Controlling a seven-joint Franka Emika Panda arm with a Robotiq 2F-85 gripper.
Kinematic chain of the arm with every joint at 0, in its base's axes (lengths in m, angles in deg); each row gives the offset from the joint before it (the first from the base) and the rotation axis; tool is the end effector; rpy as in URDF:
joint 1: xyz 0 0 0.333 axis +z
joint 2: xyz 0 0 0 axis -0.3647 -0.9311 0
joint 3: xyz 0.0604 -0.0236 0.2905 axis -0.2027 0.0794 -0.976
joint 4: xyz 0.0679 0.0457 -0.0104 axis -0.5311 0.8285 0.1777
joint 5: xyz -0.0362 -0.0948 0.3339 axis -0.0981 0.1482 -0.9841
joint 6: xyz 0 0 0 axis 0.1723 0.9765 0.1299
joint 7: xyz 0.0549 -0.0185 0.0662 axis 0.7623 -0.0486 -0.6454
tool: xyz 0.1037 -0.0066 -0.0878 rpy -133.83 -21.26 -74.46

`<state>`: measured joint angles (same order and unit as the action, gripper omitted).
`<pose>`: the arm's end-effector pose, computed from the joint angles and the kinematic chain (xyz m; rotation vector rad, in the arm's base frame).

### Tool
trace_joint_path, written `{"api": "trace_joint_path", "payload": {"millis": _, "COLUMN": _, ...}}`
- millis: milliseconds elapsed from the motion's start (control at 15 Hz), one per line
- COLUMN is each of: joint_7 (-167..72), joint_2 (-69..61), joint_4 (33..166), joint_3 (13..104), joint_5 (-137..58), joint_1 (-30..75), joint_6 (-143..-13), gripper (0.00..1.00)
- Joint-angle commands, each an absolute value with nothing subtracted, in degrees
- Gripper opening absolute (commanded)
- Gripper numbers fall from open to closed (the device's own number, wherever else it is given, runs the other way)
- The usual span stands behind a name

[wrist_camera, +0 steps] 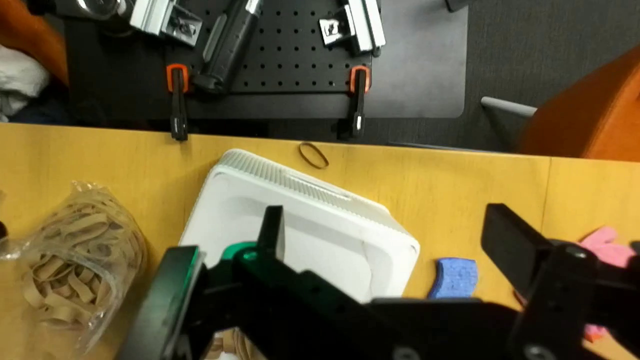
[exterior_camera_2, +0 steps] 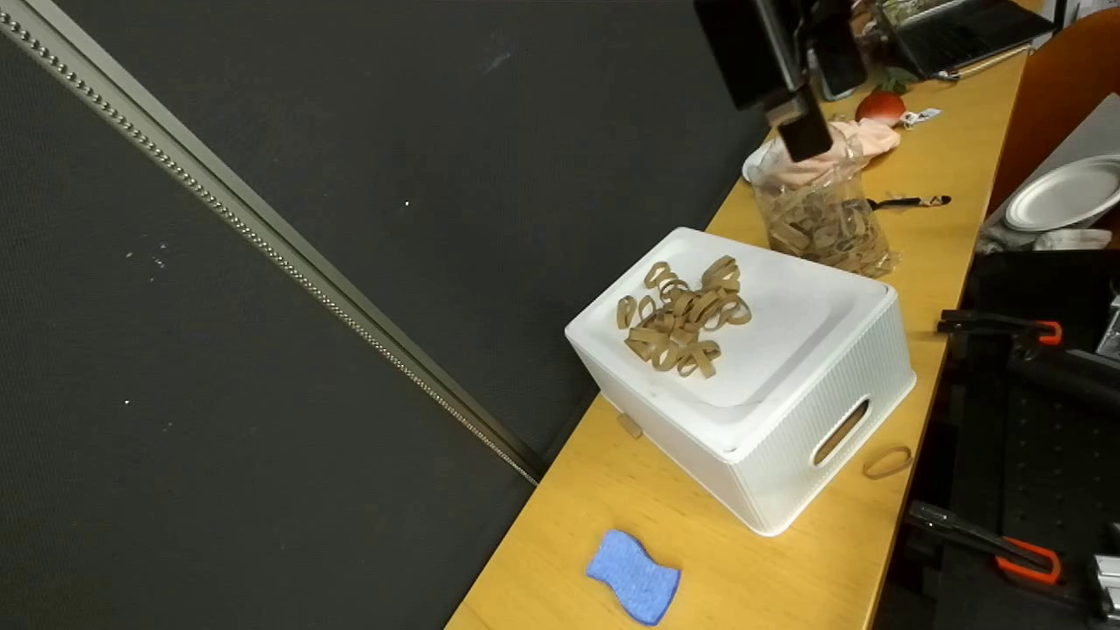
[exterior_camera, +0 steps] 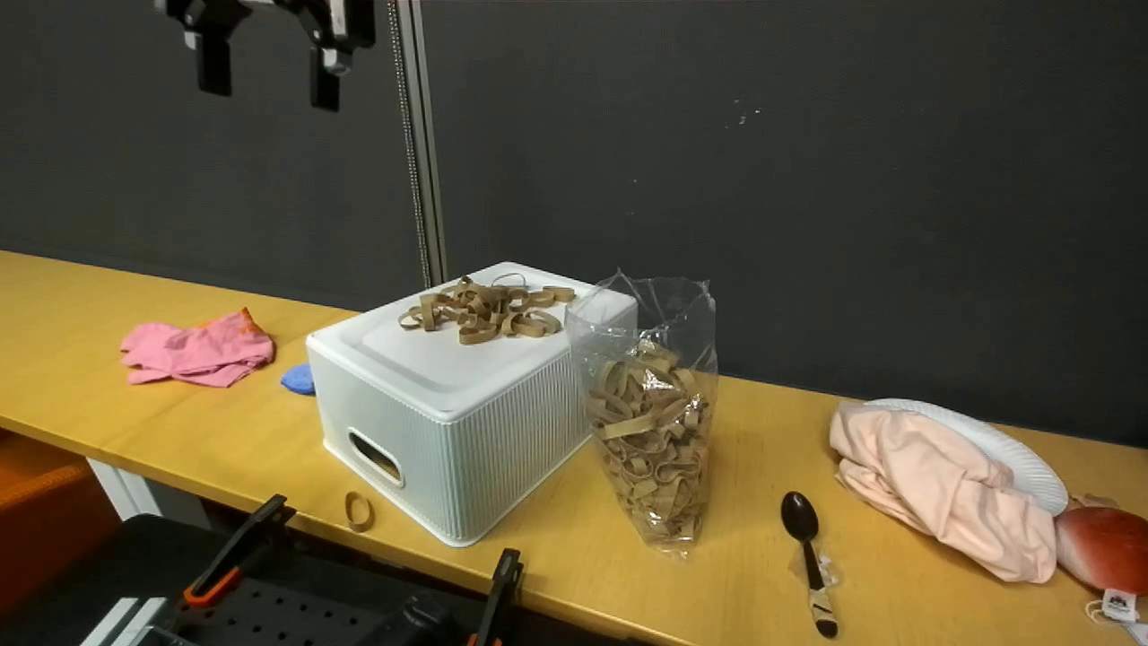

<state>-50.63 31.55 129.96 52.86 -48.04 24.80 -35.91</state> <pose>0.3867 0.0501 0.4902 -3.0457 -0.0807 0.3130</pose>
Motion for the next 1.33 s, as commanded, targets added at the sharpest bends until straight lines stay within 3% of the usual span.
{"api": "trace_joint_path", "payload": {"millis": 0, "joint_7": -52.0, "joint_2": 24.9, "joint_4": 127.9, "joint_3": 52.4, "joint_5": -47.0, "joint_1": 24.5, "joint_6": -44.7, "gripper": 1.0}}
{"api": "trace_joint_path", "payload": {"millis": 600, "joint_7": -51.9, "joint_2": 11.4, "joint_4": 125.3, "joint_3": 53.2, "joint_5": -42.6, "joint_1": 23.2, "joint_6": -60.9, "gripper": 1.0}}
{"api": "trace_joint_path", "payload": {"millis": 1267, "joint_7": -53.1, "joint_2": -0.4, "joint_4": 121.1, "joint_3": 53.6, "joint_5": -40.3, "joint_1": 22.8, "joint_6": -65.8, "gripper": 1.0}}
